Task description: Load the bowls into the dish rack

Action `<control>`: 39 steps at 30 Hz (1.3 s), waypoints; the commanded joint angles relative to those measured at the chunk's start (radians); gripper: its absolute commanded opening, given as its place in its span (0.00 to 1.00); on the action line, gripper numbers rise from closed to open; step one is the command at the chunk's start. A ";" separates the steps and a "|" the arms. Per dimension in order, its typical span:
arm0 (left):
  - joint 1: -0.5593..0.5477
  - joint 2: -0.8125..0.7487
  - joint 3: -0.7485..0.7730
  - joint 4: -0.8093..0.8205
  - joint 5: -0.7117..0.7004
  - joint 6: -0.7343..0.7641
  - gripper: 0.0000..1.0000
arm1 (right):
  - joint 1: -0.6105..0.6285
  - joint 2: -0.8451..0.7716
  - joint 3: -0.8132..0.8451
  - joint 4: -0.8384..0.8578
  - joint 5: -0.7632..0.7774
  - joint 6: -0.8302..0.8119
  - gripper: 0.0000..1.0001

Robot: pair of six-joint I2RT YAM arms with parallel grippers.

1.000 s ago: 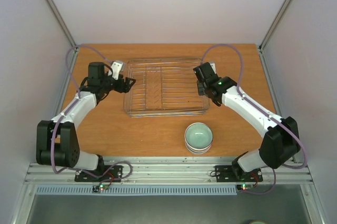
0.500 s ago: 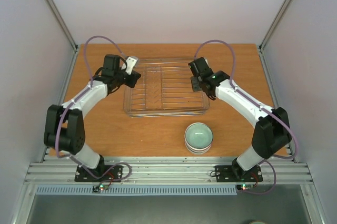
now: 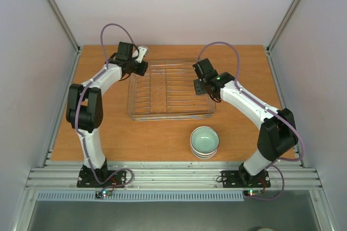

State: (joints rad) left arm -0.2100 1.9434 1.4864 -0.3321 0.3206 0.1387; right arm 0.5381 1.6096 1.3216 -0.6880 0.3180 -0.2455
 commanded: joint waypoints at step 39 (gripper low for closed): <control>-0.068 0.485 0.889 -0.236 -0.262 0.043 0.00 | 0.114 0.186 0.085 -0.028 -0.080 -0.092 0.11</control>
State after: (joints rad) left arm -0.2703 2.5263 2.3714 -0.5926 0.0170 0.2398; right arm 0.5945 1.8000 1.3697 -0.6857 0.2161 -0.3035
